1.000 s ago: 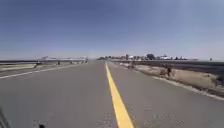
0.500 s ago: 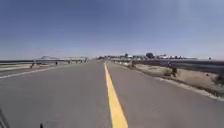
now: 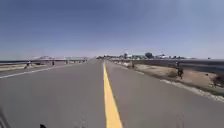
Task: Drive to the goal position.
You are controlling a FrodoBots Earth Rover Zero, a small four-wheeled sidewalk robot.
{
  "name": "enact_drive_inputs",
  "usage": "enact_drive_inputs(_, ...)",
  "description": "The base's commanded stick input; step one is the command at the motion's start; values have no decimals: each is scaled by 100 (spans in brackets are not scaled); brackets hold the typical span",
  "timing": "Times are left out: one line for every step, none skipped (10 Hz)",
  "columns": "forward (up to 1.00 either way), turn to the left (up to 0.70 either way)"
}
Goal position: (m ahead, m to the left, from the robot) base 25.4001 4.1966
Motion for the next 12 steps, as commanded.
enact_drive_inputs(85, 34)
enact_drive_inputs(85, 25)
enact_drive_inputs(85, 8)
enact_drive_inputs(85, 0)
enact_drive_inputs(85, 0)
enact_drive_inputs(85, 0)
enact_drive_inputs(85, 0)
enact_drive_inputs(85, 0)
enact_drive_inputs(85, 0)
enact_drive_inputs(85, 0)
enact_drive_inputs(85, 0)
enact_drive_inputs(85, 0)
